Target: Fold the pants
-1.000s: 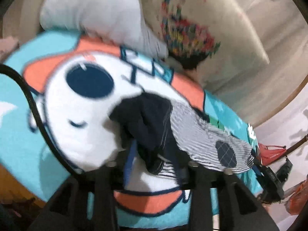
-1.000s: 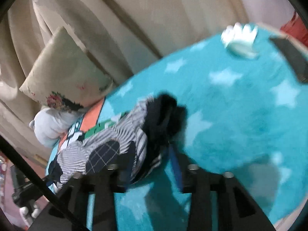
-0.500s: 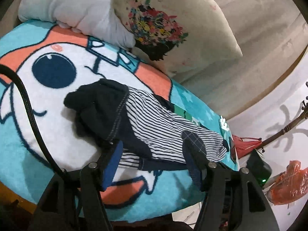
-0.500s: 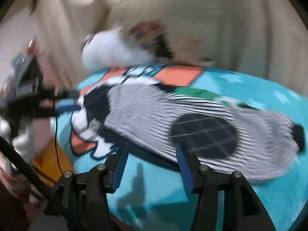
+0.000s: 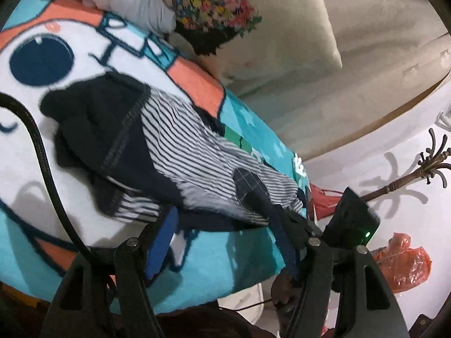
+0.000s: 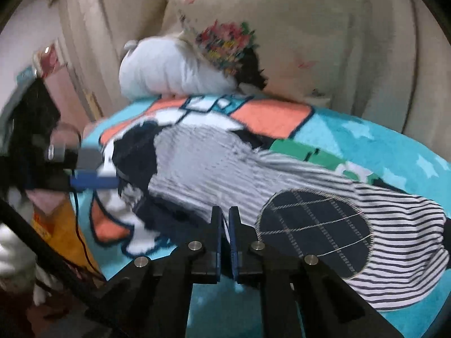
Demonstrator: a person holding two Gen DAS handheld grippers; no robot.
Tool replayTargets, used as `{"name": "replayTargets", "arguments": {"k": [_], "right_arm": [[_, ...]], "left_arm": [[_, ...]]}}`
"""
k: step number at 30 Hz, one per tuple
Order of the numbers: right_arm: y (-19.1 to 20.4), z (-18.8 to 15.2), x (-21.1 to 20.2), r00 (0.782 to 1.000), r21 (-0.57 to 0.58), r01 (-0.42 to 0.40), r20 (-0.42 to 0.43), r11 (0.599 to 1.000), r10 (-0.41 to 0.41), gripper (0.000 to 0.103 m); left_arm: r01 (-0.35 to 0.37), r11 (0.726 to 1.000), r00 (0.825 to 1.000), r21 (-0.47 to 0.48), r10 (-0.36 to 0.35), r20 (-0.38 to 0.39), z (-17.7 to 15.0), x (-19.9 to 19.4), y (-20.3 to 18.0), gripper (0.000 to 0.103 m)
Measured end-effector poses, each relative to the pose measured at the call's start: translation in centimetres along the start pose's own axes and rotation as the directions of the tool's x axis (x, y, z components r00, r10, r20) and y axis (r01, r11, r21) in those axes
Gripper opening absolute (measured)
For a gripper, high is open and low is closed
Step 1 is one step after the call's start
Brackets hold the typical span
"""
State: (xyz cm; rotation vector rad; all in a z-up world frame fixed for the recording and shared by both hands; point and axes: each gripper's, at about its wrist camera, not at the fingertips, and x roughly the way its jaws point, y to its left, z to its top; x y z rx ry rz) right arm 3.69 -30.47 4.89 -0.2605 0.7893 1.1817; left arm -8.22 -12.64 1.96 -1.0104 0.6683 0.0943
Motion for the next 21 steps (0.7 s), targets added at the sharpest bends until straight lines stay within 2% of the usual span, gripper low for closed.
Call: {"name": "replayTargets", "arguments": {"k": [3,6,8,9,11,12,13,16,19,20,21], "right_arm": [[-0.7,0.4,-0.8,1.0,0.025,0.006,0.023,1.0,-0.007,0.005],[-0.9,0.4,-1.1,1.0,0.031,-0.002,0.025,1.0,0.002,0.005],[-0.8,0.1,-1.4,0.998,0.025,-0.055,0.018,0.998,0.055,0.005],[-0.7,-0.1,-1.4,0.997,0.017,-0.074,0.009,0.997,0.074,0.009],[-0.3,-0.9,-1.2,0.995,-0.015,-0.093,-0.022,0.996,0.093,0.029],[-0.1,-1.2,-1.0,0.995,-0.031,-0.091,-0.034,0.995,0.09,0.046],[0.1,-1.6,-0.8,0.996,-0.05,-0.084,-0.045,0.995,0.082,0.05],[0.5,-2.1,-0.1,0.995,-0.083,-0.079,-0.074,0.993,0.073,0.05],[0.8,-2.2,0.6,0.997,-0.111,-0.041,-0.067,0.993,0.034,0.049],[0.8,-2.2,1.1,0.997,-0.113,-0.025,-0.076,0.993,0.017,0.042],[0.7,-2.1,1.5,0.996,-0.108,-0.022,-0.087,0.994,0.013,0.015]], "left_arm": [[-0.004,1.0,1.0,0.0,0.004,-0.014,0.1,1.0,-0.2,0.066],[-0.044,0.999,0.999,-0.024,0.043,-0.03,0.4,2.2,0.0,0.066],[-0.051,0.998,0.998,-0.031,0.05,-0.04,0.3,2.4,0.3,0.066],[-0.061,0.998,0.998,-0.034,0.06,-0.037,0.2,2.4,0.5,0.066],[-0.06,0.997,0.998,-0.049,0.058,-0.033,0.3,2.1,0.8,0.066],[-0.055,0.997,0.998,-0.059,0.054,-0.03,0.3,1.9,1.0,0.066],[-0.055,0.996,0.998,-0.067,0.053,-0.024,0.3,1.7,1.1,0.066],[-0.057,0.994,0.998,-0.088,0.056,-0.012,0.5,1.6,1.3,0.067],[-0.051,0.994,0.999,-0.101,0.05,-0.01,1.3,2.2,1.1,0.07],[-0.054,0.993,0.999,-0.102,0.054,-0.009,1.7,2.4,1.0,0.07],[-0.061,0.993,0.998,-0.105,0.06,-0.009,2.0,2.7,1.0,0.07]]}}
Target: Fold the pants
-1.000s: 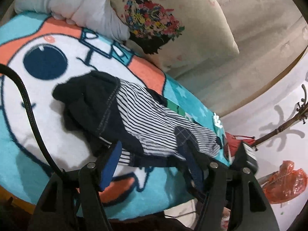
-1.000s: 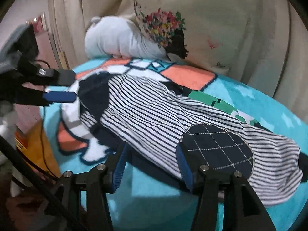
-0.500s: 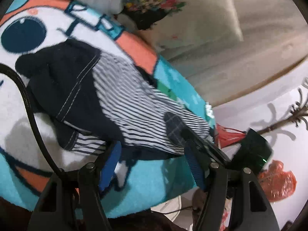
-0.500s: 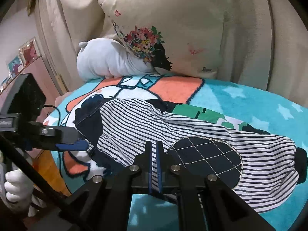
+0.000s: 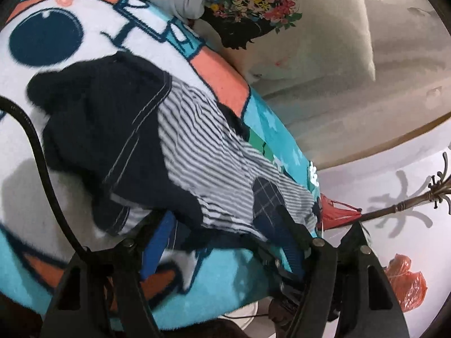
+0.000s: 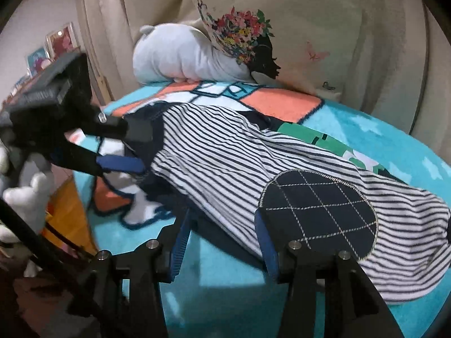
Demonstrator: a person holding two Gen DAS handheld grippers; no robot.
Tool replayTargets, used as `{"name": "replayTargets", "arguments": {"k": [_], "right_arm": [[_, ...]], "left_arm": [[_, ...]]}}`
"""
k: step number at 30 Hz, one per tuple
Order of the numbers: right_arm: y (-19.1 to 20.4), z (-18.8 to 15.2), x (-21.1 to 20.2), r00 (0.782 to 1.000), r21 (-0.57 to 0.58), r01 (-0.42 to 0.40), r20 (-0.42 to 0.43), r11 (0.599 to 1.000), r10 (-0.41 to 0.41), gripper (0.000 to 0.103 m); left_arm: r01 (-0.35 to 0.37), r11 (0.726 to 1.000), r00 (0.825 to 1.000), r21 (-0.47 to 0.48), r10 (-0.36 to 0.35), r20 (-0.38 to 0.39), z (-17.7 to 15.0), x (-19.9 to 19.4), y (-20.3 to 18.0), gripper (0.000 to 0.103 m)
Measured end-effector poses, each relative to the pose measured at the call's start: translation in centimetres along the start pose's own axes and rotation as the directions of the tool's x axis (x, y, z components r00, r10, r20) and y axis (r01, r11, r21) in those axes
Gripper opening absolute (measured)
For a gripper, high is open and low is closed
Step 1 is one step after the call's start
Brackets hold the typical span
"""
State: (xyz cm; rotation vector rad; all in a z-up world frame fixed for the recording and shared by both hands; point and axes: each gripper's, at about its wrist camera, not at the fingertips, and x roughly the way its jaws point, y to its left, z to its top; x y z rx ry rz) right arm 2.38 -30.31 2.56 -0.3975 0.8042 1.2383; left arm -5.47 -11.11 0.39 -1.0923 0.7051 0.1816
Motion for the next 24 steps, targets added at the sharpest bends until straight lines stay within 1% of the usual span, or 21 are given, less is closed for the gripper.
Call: {"name": "replayTargets", "arguments": {"k": [1,2,3,4,5,6,8,9,10,11,12,13,14,15,16,17,18,19,20,22,24], "right_arm": [[-0.2,0.1,0.2,1.0,0.009,-0.006,-0.008,1.0,0.006,0.009],[-0.3,0.2,0.2,1.0,0.017,-0.005,-0.006,1.0,0.005,0.009],[-0.4,0.3,-0.1,1.0,0.024,-0.004,0.002,1.0,0.004,0.008],[-0.4,0.3,-0.2,1.0,0.026,-0.003,0.008,1.0,0.003,0.008],[-0.4,0.3,-0.3,1.0,0.023,-0.002,0.009,1.0,0.002,0.008],[-0.4,0.2,-0.3,1.0,0.013,-0.001,0.007,1.0,0.001,0.009],[-0.5,-0.1,-0.3,1.0,-0.002,-0.004,0.001,1.0,0.004,0.01],[-0.6,-0.2,-0.2,1.0,-0.003,-0.006,-0.005,1.0,0.006,0.016],[-0.7,-0.3,-0.2,1.0,-0.004,-0.003,-0.007,1.0,0.003,0.019],[-0.8,-0.4,-0.2,1.0,-0.008,0.003,-0.008,1.0,-0.003,0.019],[-0.8,-0.5,-0.3,1.0,-0.016,0.008,-0.012,1.0,-0.008,0.019],[-0.8,-0.5,-0.3,1.0,-0.022,0.01,-0.015,1.0,-0.01,0.019],[-0.7,-0.6,-0.4,1.0,-0.036,0.015,-0.021,0.999,-0.015,0.019],[-0.6,-0.8,-0.5,0.999,-0.054,0.024,-0.028,0.998,-0.026,0.019],[-0.6,-0.9,-0.6,0.999,-0.068,0.033,-0.032,0.997,-0.035,0.019],[-0.5,-1.1,-0.6,0.998,-0.082,0.043,-0.036,0.996,-0.046,0.019],[-0.5,-1.3,-0.6,0.997,-0.1,0.058,-0.042,0.993,-0.063,0.018],[-0.4,-1.4,-0.7,0.996,-0.108,0.067,-0.048,0.992,-0.073,0.016],[-0.5,-1.4,-0.8,0.996,-0.102,0.076,-0.048,0.992,-0.081,0.011],[-0.9,-0.9,-1.4,0.996,-0.068,0.072,-0.043,0.995,-0.075,0.006],[-1.4,-0.2,-2.2,0.996,-0.049,0.087,-0.013,0.995,-0.088,0.006]], "left_arm": [[-0.004,1.0,1.0,-0.004,0.004,0.001,0.3,0.3,-0.1,0.07],[-0.012,1.0,1.0,-0.002,0.012,0.002,0.6,0.7,-0.2,0.068],[-0.028,1.0,1.0,0.001,0.028,0.002,0.8,1.0,-0.3,0.05],[-0.055,0.998,0.998,0.008,0.055,-0.008,1.1,1.4,-0.3,0.038],[-0.067,0.998,0.998,0.012,0.067,-0.02,1.4,1.7,-0.2,0.019],[-0.068,0.998,0.997,0.007,0.068,-0.027,1.5,1.9,0.0,0.016],[-0.067,0.998,0.997,-0.004,0.067,-0.027,1.6,2.1,0.2,0.016],[-0.066,0.998,0.997,-0.002,0.066,-0.027,1.6,2.1,0.3,0.016],[-0.06,0.998,0.998,-0.003,0.06,-0.027,1.6,2.1,0.3,0.017],[-0.051,0.999,0.998,-0.012,0.051,-0.025,1.6,2.1,0.5,0.026],[-0.032,0.999,0.999,-0.028,0.031,-0.025,1.6,2.1,0.6,0.041],[0.011,0.999,1.0,-0.045,-0.012,-0.022,1.6,2.1,0.8,0.048],[0.046,0.998,0.999,-0.049,-0.047,-0.017,1.6,2.0,0.8,0.061],[0.064,0.997,0.998,-0.047,-0.065,-0.017,1.6,2.1,0.7,0.066],[0.057,0.997,0.998,-0.045,-0.058,-0.018,1.7,2.2,0.5,0.066],[0.047,0.998,0.999,-0.04,-0.047,-0.018,1.9,2.3,0.3,0.063],[0.032,0.999,0.999,-0.032,-0.032,-0.019,2.0,2.4,0.1,0.043],[0.0,1.0,1.0,-0.015,0.0,-0.02,2.1,2.6,-0.1,0.026],[-0.016,1.0,0.999,-0.001,0.016,-0.033,2.2,2.9,-0.3,0.002],[-0.014,1.0,0.999,-0.01,0.013,-0.035,2.5,2.9,-0.2,0.004],[-0.025,1.0,0.999,0.008,0.025,-0.021,3.3,2.7,-0.8,0.004]]}}
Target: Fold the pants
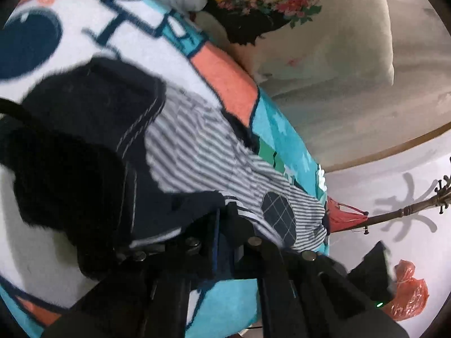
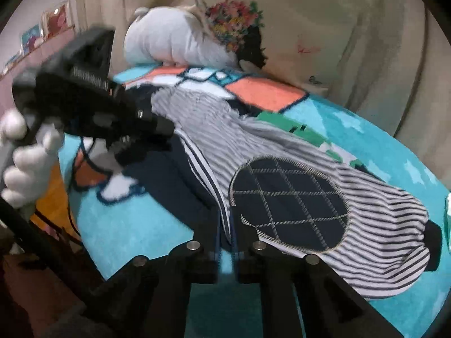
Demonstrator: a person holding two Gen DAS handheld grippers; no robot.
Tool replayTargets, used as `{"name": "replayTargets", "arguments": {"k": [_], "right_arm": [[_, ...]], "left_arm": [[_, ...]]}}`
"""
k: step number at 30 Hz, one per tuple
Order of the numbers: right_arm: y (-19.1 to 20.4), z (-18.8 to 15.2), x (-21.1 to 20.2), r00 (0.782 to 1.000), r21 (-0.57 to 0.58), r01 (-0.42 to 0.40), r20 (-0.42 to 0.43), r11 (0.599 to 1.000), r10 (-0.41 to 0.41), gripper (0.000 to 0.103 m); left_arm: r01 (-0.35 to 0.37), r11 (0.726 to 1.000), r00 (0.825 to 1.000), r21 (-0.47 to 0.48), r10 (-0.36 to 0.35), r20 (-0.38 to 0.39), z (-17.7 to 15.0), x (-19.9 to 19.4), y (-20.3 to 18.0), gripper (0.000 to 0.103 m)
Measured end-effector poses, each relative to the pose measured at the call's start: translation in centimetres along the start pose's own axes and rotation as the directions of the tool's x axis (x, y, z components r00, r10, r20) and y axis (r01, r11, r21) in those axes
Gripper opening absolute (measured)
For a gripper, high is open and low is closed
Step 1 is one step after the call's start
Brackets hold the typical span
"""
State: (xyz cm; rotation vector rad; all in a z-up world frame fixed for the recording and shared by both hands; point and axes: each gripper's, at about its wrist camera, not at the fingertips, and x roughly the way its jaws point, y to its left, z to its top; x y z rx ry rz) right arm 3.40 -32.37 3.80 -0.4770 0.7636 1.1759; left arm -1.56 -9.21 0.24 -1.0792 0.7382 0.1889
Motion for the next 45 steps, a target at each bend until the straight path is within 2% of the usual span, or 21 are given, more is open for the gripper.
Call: {"name": "replayTargets", "arguments": {"k": [4,8,13,15,17,18,19,20,27,30,32,33,34,35,38,42,44,45], "right_arm": [[-1.7,2.1,-0.6,0.999,0.014,0.027,0.045,1.0,-0.028,0.005],[-2.7,5.0,0.7,0.993,-0.016,0.094,0.069,0.995,-0.093,0.005],[-5.5,8.9,5.4,0.986,0.004,0.165,0.01,0.986,-0.165,0.005],[-6.7,9.6,6.3,0.988,0.025,0.152,-0.013,0.988,-0.152,0.005],[-8.1,9.8,5.9,0.994,0.064,0.11,-0.007,0.992,-0.11,0.011],[-8.9,9.6,5.3,0.995,0.086,0.103,-0.005,0.991,-0.103,0.027],[-9.5,9.3,4.9,0.994,0.102,0.112,-0.002,0.989,-0.112,0.049],[-10.1,8.8,4.3,0.992,0.115,0.128,0.002,0.985,-0.129,0.056],[-14.0,4.1,3.2,0.974,0.146,0.213,-0.112,0.966,-0.198,0.067],[-15.5,2.6,4.2,0.96,0.175,0.251,-0.171,0.952,-0.222,0.067],[-16.3,2.1,5.1,0.965,0.212,0.221,-0.185,0.952,-0.183,0.067],[-16.6,2.0,5.4,0.973,0.235,0.183,-0.184,0.955,-0.141,0.049],[-16.7,2.1,5.7,0.978,0.25,0.142,-0.185,0.958,-0.096,0.011],[-16.5,2.3,5.8,0.98,0.255,0.117,-0.185,0.96,-0.071,0.013],[-16.0,3.9,5.2,0.974,0.185,0.196,-0.148,0.963,-0.17,0.012],[-17.6,6.6,5.0,0.959,0.218,0.282,-0.087,0.935,-0.269,0.014],[-18.2,7.2,5.8,0.945,0.221,0.327,-0.082,0.919,-0.316,0.032],[-18.6,7.2,6.3,0.94,0.223,0.34,-0.105,0.914,-0.324,0.048]], "left_arm": [[-0.016,1.0,1.0,0.025,0.015,0.022,2.7,0.1,-1.2,0.004],[-0.073,0.995,0.997,0.064,0.07,0.041,6.4,1.9,-2.8,0.004],[-0.144,0.987,0.988,0.065,0.14,0.065,10.9,5.1,-3.2,0.004],[-0.168,0.985,0.984,0.05,0.164,0.07,11.9,6.0,-2.9,0.004],[-0.172,0.985,0.984,0.019,0.171,0.053,12.7,6.9,-2.0,0.004],[-0.174,0.985,0.984,0.005,0.174,0.048,12.9,7.2,-1.6,0.004],[-0.172,0.985,0.984,-0.007,0.172,0.042,13.1,7.5,-1.1,0.004],[-0.171,0.985,0.984,-0.013,0.171,0.04,13.2,7.8,-0.9,0.004],[-0.142,0.99,0.988,-0.022,0.143,0.053,13.5,7.8,-0.1,0.004],[-0.134,0.991,0.989,-0.016,0.135,0.066,13.4,7.5,0.4,0.004],[-0.138,0.99,0.987,-0.01,0.139,0.075,13.3,7.2,0.4,0.004],[-0.145,0.989,0.986,-0.003,0.144,0.079,13.2,7.1,0.3,0.004],[-0.149,0.989,0.985,0.001,0.148,0.083,13.1,7.1,0.1,0.004],[-0.158,0.987,0.983,0.005,0.157,0.09,13.0,7.1,-0.2,0.004],[-0.188,0.982,0.976,0.015,0.185,0.119,13.6,7.5,-1.0,0.004],[-0.191,0.981,0.972,-0.023,0.192,0.138,14.2,7.8,-0.2,0.004],[-0.179,0.984,0.974,-0.02,0.18,0.134,14.0,7.4,-0.2,0.004],[-0.175,0.984,0.976,-0.019,0.176,0.129,13.8,7.1,-0.2,0.005]]}}
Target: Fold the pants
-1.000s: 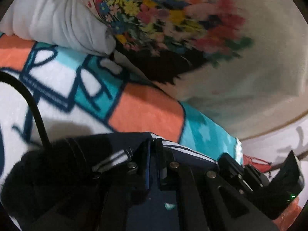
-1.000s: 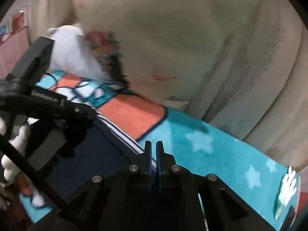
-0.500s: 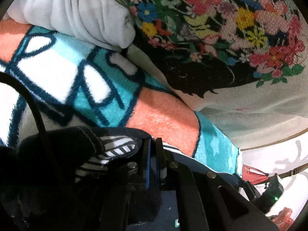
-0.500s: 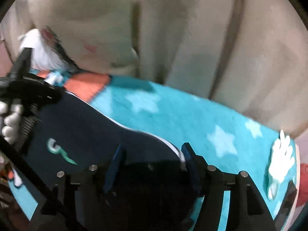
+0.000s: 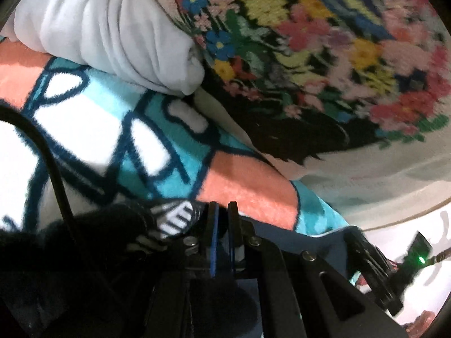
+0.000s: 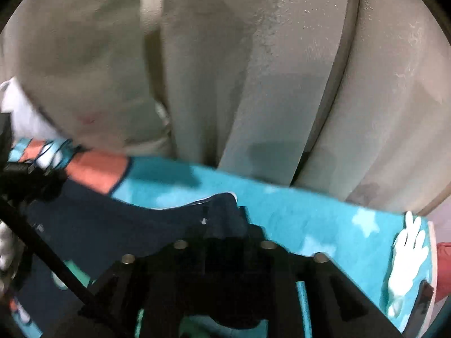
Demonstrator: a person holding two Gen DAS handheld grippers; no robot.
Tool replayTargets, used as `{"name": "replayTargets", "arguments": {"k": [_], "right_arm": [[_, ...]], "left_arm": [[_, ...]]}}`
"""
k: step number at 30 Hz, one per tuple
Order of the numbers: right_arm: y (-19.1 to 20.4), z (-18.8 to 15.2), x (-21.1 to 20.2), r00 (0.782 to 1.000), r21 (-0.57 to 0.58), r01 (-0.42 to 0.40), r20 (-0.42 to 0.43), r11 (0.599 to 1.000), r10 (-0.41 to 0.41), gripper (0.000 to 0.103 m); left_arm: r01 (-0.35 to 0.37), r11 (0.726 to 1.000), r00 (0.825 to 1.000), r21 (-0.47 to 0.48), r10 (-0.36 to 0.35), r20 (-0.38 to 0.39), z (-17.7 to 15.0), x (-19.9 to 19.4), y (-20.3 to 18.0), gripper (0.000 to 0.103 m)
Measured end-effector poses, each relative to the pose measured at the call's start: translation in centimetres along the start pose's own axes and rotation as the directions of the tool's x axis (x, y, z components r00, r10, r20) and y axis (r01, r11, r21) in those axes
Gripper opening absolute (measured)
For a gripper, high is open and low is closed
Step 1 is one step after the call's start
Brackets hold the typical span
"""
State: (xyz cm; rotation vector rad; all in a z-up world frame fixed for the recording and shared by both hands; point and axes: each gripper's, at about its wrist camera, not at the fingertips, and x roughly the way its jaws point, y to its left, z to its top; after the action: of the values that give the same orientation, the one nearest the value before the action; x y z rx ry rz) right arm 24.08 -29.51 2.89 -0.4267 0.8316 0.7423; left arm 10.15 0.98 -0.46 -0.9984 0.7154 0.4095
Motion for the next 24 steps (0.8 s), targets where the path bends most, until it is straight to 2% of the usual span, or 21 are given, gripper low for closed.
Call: {"name": "replayTargets", "arguments": {"k": [1,3,5,7,9,12,15,20,24], "right_arm": [[-0.2,0.0,0.3,1.0,0.009,0.014,-0.017,1.0,-0.013,0.053],[-1.2,-0.8,-0.6,1.0,0.059,0.007,-0.004,0.998,-0.007,0.054],[-2.3,-1.4,-1.8,1.0,0.114,-0.014,0.02,0.993,0.012,0.06],[-3.8,-3.0,-3.6,0.999,0.172,-0.002,0.044,0.985,-0.006,0.064],[-5.3,-4.8,-5.2,0.999,0.226,-0.01,0.045,0.974,0.0,0.064],[-6.8,-8.2,-7.1,0.997,0.311,-0.078,0.042,0.947,0.068,0.064],[-6.7,-11.7,-8.7,0.994,0.347,-0.108,0.054,0.932,0.095,0.065],[-5.9,-13.6,-8.3,0.984,0.381,-0.177,0.069,0.907,0.163,0.065],[-4.9,-13.5,-7.7,0.977,0.398,-0.211,0.083,0.893,0.195,0.065]], "left_arm": [[0.016,1.0,1.0,0.002,-0.016,-0.006,-0.4,-0.7,-0.1,0.006],[0.045,0.999,0.999,0.019,-0.045,-0.009,-1.0,-2.0,-0.3,0.021],[0.062,0.997,0.998,0.036,-0.062,0.005,-2.1,-3.9,-0.5,0.032],[0.087,0.995,0.996,0.054,-0.088,0.018,-3.2,-5.6,-0.8,0.036],[0.101,0.992,0.994,0.072,-0.104,0.039,-4.2,-7.5,-0.7,0.051],[0.052,0.993,0.991,0.102,-0.064,0.118,-6.1,-10.6,0.1,0.056],[-0.022,0.997,0.984,0.073,0.008,0.178,-7.5,-13.1,2.8,0.062],[-0.088,0.995,0.978,-0.049,0.096,0.186,-9.4,-15.4,8.3,0.062],[-0.092,0.993,0.979,-0.076,0.104,0.176,-10.7,-15.5,9.5,0.062]]}}
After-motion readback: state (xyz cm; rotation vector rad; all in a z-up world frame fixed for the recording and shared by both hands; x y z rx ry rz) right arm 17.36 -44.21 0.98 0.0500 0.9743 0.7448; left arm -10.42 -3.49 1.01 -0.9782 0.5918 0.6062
